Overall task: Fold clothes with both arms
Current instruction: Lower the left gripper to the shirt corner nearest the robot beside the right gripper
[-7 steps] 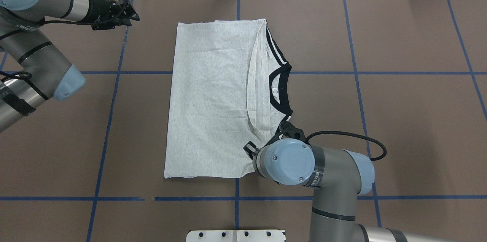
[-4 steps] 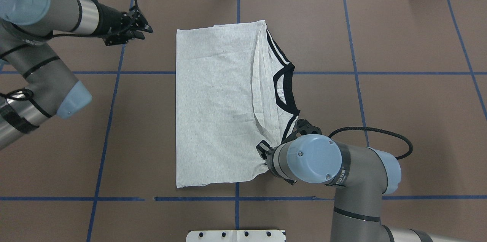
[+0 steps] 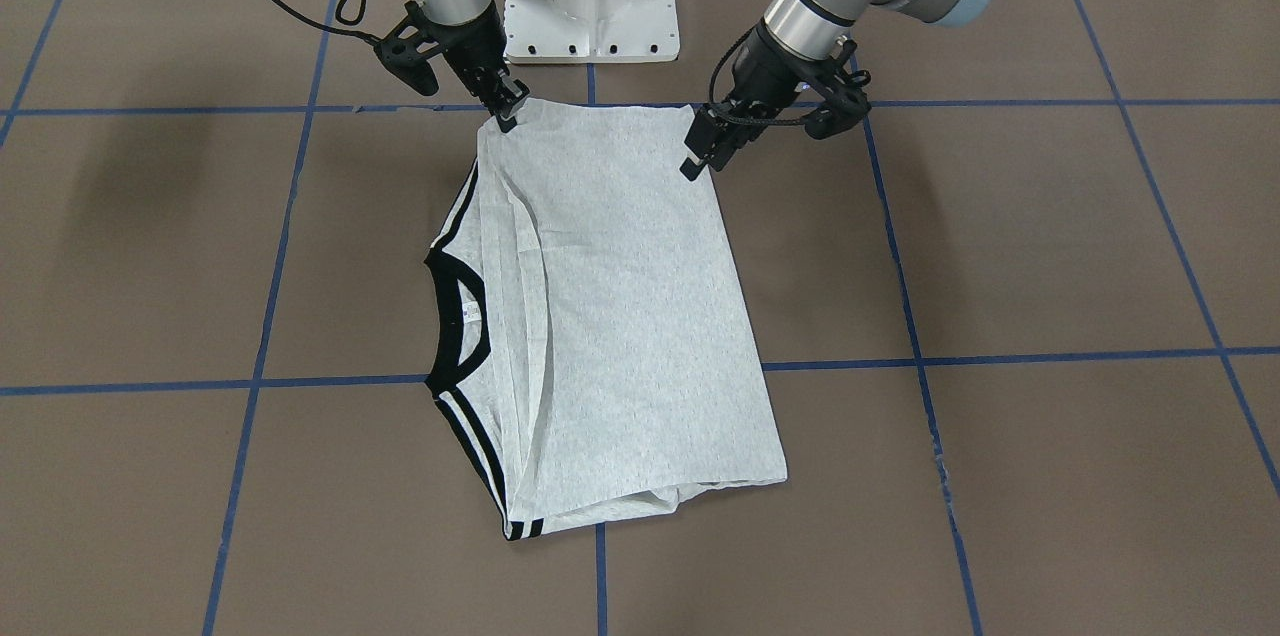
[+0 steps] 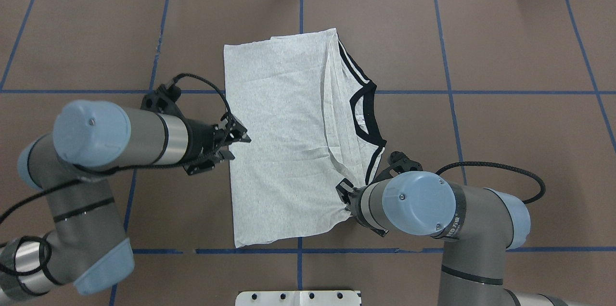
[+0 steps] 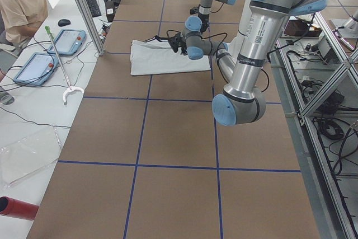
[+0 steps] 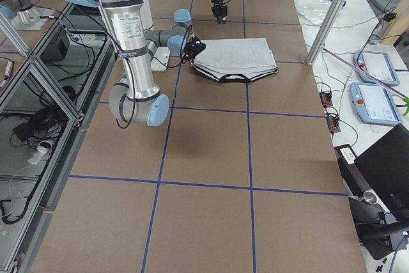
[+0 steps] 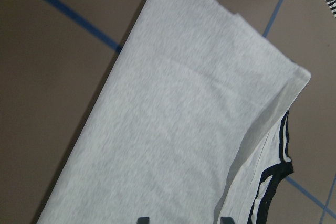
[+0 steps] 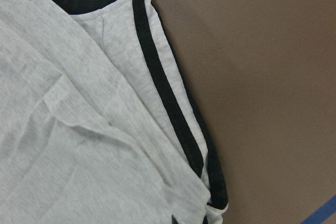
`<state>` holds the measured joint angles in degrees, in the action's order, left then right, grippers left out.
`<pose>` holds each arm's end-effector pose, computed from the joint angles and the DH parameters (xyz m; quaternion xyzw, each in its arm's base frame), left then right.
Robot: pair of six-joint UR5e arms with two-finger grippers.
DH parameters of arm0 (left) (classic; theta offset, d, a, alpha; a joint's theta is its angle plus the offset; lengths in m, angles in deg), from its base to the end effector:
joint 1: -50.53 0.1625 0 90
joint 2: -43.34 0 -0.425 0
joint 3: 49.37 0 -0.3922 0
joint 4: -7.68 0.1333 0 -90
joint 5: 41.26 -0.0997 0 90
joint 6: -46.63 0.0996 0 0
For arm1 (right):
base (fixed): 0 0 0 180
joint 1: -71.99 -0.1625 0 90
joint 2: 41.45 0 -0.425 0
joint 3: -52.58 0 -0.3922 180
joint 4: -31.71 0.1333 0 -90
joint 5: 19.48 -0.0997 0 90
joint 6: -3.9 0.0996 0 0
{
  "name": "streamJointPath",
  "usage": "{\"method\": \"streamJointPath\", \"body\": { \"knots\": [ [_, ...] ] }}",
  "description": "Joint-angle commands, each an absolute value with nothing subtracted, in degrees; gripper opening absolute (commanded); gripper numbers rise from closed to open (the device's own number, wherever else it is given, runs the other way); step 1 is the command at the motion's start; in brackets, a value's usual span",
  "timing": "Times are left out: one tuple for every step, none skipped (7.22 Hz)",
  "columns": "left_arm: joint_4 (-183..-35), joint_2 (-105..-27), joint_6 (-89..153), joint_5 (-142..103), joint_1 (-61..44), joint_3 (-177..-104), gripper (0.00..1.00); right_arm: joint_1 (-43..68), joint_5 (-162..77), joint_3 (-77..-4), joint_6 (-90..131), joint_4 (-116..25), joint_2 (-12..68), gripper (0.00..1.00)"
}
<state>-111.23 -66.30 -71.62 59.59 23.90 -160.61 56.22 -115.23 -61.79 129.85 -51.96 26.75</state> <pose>0.4543 -0.3559 0.2463 -0.0856 0.5684 -0.3283 0.7496 -0.5138 -0.2733 0.2554 -0.1217 -0.4270 0.3707 0.8157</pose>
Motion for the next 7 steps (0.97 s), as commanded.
{"method": "streamJointPath", "body": {
  "knots": [
    [-108.35,-63.62,-83.57,51.77,32.39,-161.26,0.57,56.35,-115.20,-61.94,129.85,-51.96,26.75,0.00],
    [-103.81,-63.79,-86.93,51.21,35.65,-160.73,0.57,56.35,-115.20,-61.94,129.85,-51.87,26.66,0.00],
    [-103.24,-63.53,-87.66,50.60,37.16,-160.81,0.57,56.43,-115.20,-62.03,129.85,-51.87,26.31,0.00],
    [-102.89,-63.79,-87.76,50.68,37.35,-160.90,0.57,56.52,-115.20,-62.03,129.85,-51.87,26.40,0.00],
    [-101.32,-63.80,-88.54,50.68,38.65,-160.82,0.57,56.52,-115.20,-62.11,129.85,-51.87,26.57,0.00],
    [-100.78,-63.53,-89.33,50.68,39.97,-160.64,0.57,56.61,-115.20,-62.11,129.85,-51.87,26.40,0.00],
    [-100.77,-63.53,-89.69,50.68,40.94,-159.77,0.57,56.61,-115.20,-62.03,129.85,-51.87,26.57,0.00]
  ]
}}
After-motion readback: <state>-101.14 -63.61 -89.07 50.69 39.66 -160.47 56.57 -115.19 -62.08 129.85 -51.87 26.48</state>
